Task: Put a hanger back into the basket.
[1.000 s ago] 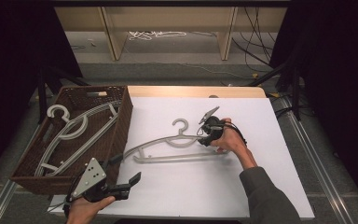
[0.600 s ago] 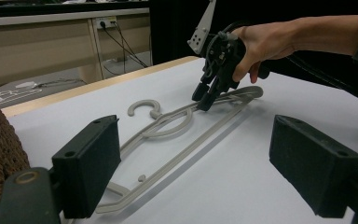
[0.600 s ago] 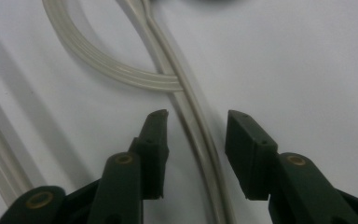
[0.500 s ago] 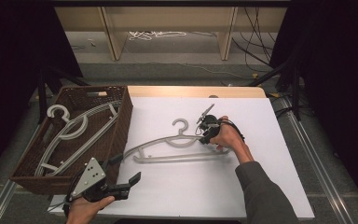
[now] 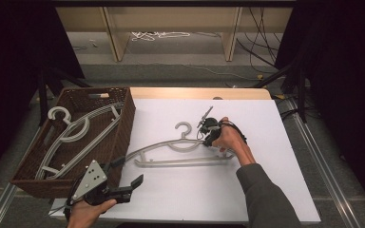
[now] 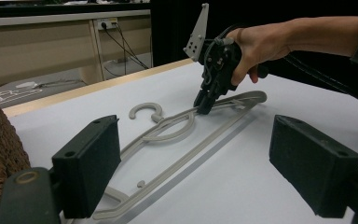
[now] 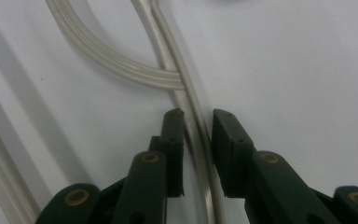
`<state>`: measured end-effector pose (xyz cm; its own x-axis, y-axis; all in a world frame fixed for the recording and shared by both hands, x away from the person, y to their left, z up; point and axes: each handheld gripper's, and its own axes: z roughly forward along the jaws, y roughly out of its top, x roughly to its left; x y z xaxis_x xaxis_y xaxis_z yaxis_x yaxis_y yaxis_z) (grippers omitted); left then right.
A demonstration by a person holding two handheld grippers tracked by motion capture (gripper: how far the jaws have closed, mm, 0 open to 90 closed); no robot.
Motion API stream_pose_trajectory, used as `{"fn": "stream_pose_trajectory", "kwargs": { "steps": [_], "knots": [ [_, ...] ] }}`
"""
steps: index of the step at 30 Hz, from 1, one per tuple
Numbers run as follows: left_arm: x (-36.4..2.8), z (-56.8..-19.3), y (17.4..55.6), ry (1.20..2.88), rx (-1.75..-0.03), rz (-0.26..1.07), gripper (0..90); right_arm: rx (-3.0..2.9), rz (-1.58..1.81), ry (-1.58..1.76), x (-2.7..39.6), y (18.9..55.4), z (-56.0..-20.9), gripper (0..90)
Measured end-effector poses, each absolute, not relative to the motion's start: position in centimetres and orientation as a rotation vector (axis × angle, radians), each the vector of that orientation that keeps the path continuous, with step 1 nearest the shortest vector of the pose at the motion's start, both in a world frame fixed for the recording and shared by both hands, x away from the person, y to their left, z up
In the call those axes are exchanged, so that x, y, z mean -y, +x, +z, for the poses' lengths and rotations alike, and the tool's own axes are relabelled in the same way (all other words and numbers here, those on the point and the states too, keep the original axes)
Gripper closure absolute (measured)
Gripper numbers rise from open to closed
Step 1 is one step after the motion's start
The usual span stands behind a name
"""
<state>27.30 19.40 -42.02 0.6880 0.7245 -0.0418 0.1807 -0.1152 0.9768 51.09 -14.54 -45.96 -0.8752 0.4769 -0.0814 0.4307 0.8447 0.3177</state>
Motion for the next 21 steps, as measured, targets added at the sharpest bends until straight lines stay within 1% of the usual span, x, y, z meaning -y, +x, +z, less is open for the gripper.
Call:
{"fn": "stream_pose_trajectory", "kwargs": {
  "steps": [7,12,17,21],
  "knots": [
    [-19.5,-42.0,27.3,1.654,-0.744,0.542,16.0,-2.89,0.418,0.619,14.4,51.0,-45.9,78.1],
    [-19.5,-42.0,27.4,1.647,-0.753,0.538,16.0,-2.9,0.438,0.47,14.5,50.9,-46.0,80.6],
    [-19.6,-41.9,27.5,1.642,-0.755,0.533,16.0,-2.882,0.394,0.356,14.7,49.9,-45.8,82.3],
    [-19.4,-41.7,27.6,1.635,-0.756,0.533,16.1,-2.844,0.431,0.33,15.2,48.9,-44.8,82.3]
  ]
}}
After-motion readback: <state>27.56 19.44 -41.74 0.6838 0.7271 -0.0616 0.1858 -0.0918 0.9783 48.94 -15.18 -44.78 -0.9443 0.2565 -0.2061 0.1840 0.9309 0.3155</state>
